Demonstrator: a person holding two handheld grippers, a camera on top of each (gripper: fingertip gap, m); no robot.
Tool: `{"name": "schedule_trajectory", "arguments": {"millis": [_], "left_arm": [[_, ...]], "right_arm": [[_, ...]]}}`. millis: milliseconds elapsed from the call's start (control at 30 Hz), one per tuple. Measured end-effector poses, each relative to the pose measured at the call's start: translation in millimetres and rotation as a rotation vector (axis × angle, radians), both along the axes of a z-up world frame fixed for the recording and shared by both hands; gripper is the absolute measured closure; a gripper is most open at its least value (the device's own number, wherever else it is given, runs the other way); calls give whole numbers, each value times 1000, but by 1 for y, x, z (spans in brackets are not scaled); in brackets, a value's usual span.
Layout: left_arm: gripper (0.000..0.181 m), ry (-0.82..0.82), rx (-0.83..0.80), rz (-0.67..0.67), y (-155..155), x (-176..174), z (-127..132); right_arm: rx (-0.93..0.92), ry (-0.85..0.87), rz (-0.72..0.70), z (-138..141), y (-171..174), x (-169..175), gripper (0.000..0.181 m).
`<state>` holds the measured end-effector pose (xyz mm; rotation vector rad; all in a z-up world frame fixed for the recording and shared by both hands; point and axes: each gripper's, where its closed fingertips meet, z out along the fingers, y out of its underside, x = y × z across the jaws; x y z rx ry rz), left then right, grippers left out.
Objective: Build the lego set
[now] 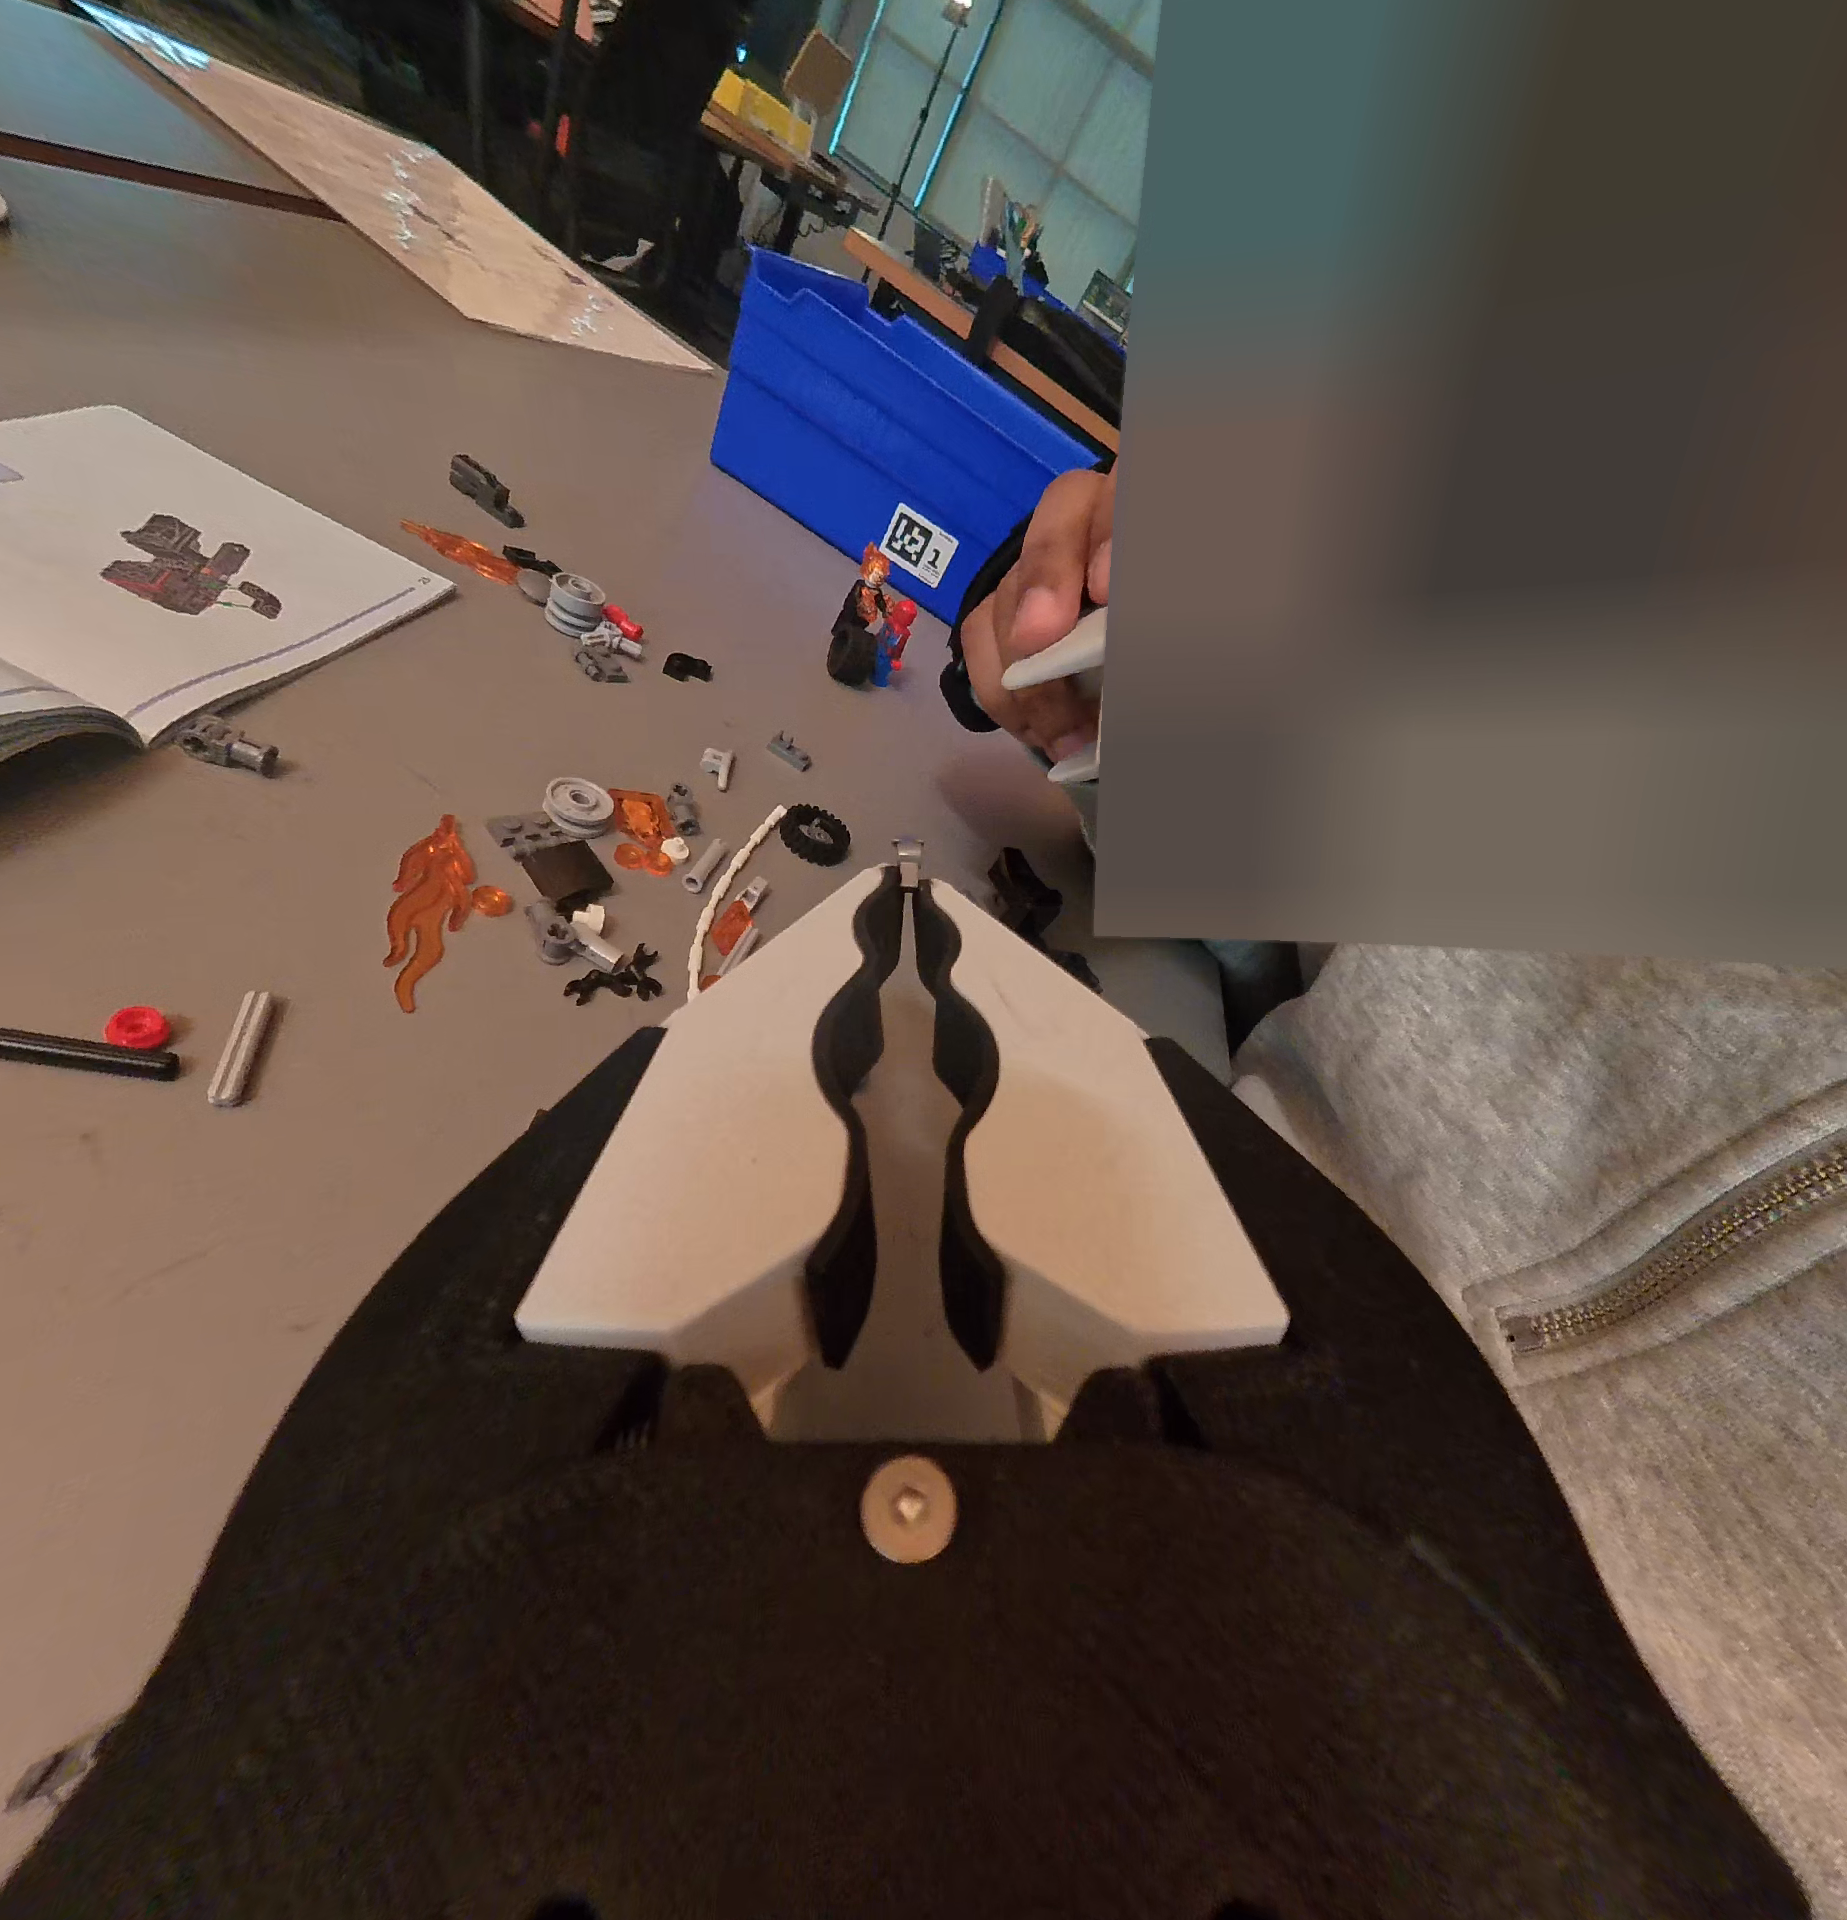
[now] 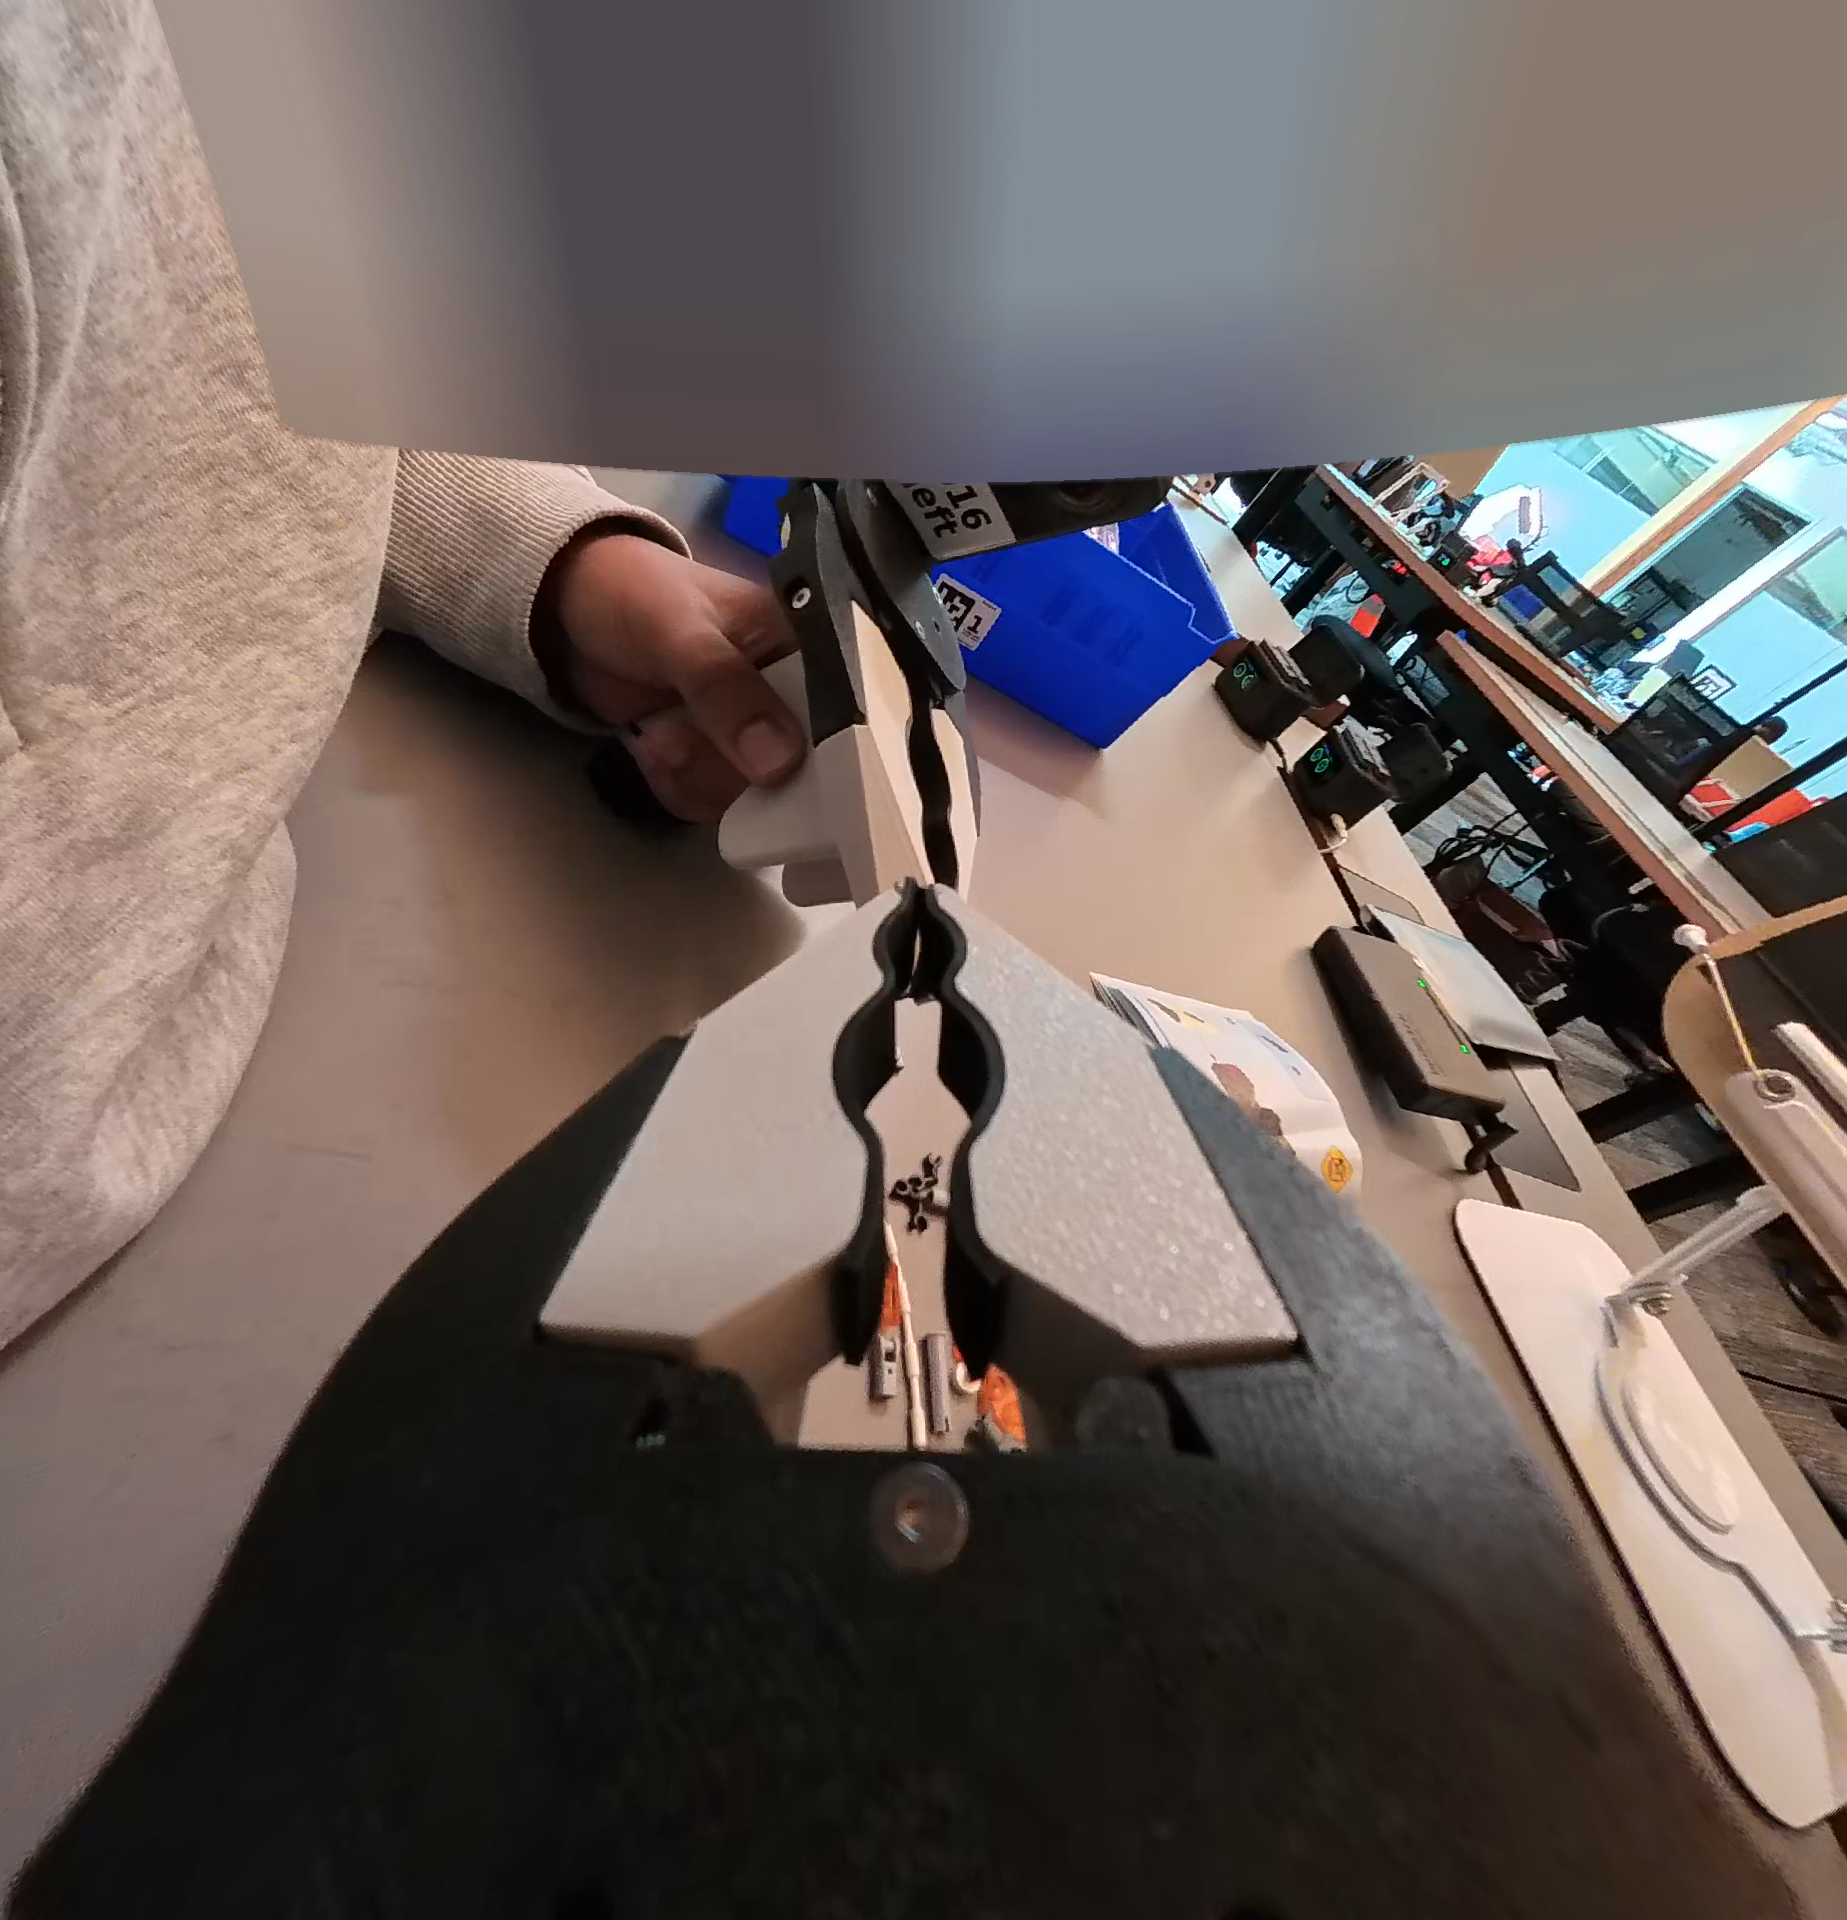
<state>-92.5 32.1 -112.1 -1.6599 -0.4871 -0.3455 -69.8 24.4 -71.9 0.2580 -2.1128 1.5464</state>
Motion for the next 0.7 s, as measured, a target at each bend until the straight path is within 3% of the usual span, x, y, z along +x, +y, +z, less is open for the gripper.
{"name": "schedule_trajectory", "arguments": {"millis": [367, 700], "left_arm": [[181, 0, 28, 36, -5, -7, 5], [181, -54, 139, 162, -24, -31, 18]], "right_arm": [[21, -1, -11, -5, -1, -3, 181], [175, 5, -173, -36, 6, -36, 181]]}}
